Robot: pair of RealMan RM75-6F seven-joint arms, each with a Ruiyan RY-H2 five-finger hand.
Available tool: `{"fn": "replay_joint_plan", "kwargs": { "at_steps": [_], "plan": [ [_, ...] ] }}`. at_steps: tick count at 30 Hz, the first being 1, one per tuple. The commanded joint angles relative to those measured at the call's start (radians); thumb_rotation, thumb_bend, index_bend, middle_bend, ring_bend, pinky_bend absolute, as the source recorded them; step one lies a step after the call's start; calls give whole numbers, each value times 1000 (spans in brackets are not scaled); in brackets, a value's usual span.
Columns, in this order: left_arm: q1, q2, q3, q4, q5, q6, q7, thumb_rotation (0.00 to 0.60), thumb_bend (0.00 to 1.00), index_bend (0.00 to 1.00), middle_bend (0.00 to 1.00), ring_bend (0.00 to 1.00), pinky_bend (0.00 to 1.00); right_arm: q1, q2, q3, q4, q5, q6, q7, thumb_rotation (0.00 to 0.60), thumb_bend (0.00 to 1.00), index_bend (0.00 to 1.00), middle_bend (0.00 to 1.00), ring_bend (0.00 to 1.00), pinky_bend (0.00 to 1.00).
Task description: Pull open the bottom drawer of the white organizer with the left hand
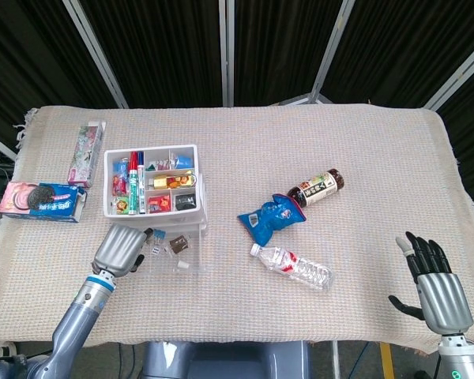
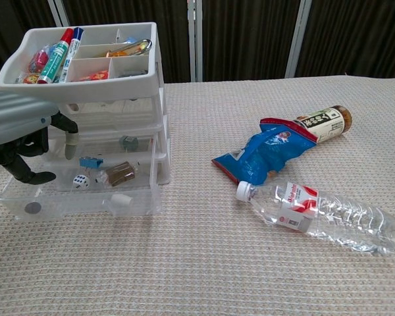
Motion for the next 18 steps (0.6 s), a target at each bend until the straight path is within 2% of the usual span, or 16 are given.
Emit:
{"fn": "replay_joint_plan", "kwargs": {
  "at_steps": [1, 18],
  "plan": [
    [-19, -16, 6, 6, -38, 7, 37, 600, 332, 449, 1000, 1000, 912, 0, 1, 1, 0, 1, 1, 2, 600, 0, 0, 0, 0, 0],
    [-84, -83, 33, 35, -113, 54, 104, 600, 334, 457, 1000, 1000, 912, -1, 7, 1, -2, -2, 5, 14, 600, 0, 0, 0, 0, 0]
  ]
}}
